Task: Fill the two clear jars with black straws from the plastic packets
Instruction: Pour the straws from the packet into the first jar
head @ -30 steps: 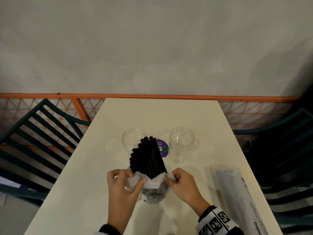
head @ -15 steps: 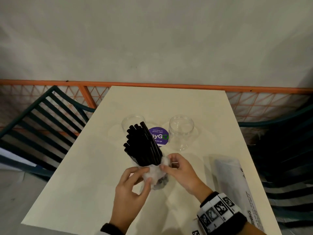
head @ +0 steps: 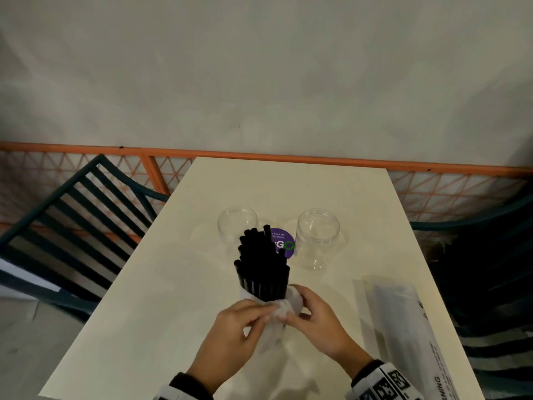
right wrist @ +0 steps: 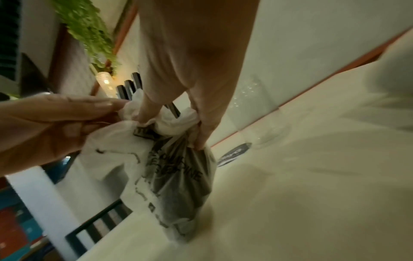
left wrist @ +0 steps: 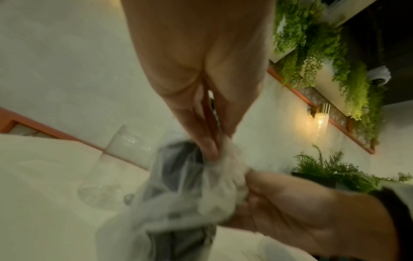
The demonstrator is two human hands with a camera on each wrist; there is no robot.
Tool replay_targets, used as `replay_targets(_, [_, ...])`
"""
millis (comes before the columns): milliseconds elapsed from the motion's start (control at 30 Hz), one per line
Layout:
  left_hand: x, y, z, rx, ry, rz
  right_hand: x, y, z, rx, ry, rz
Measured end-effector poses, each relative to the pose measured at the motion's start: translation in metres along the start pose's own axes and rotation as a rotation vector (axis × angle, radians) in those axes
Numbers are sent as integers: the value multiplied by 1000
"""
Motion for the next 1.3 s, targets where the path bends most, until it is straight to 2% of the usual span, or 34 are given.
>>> replay_targets(33, [-4,-2,0,37,-19,70,-3,0,-2,4,3,-6])
replay_targets(67, [-10,-5,-2,72,-79,81,-5,1,-5,8,16,-10])
replay_targets(100, [-19,-8,-7,106,-155,6,-6,2,-8,8,28,-10])
replay_targets(200, [-42,-26,-25,197,-288,-407,-4,4,-12,11,48,-16])
replay_targets(233, [-47,-35,-31,181,-300,-453,-3,4,-13,13,58,-13])
replay_targets(267, [-48,-45,-35,146,-335,-438,-2,4,-14,15,71,-7])
replay_targets(333, [-39,-61,-33,65,-437,-294,1,4,-12,19,87,23])
replay_targets(433, [-15,-70,-24,25,-610,-81,3,3,-9,69,217,90])
replay_targets(500, [-8,-71,-23,3,-659,11,2,2,-11,114,293,129])
replay_targets(600, [-5,-66,-21,43,-681,17,-1,-1,-20,188,347,152])
replay_targets(733, [-12,-62,-17,130,-665,31,2,-8,-18,193,353,132])
replay_targets(833, [-20,-58,-14,137,-581,53,6,-1,-13,92,292,41])
replay_targets(933, [-42,-56,0,99,-319,-112,9,-4,7,-117,260,-69])
replay_targets(1033, [-70,-60,6,82,-61,-239,8,-14,46,-308,330,-152])
replay_targets(1133, [-93,-74,15,89,64,-274,8,-32,92,-510,568,-277])
replay_targets(1233, [-108,-97,33,39,-13,-232,9,-57,134,-781,924,-340])
replay_targets(1300, [-108,-114,42,-8,-62,-175,10,-77,154,-853,1097,-352])
Point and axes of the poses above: each hand's wrist, its own y-axis away from the middle knuckle, its own x-axis out of the palm, z = x × y, the point moved 2 cm from there along -y, towards the middle knuckle, and after that the axes turned 10 degrees about -y, right-handed, at the moved point
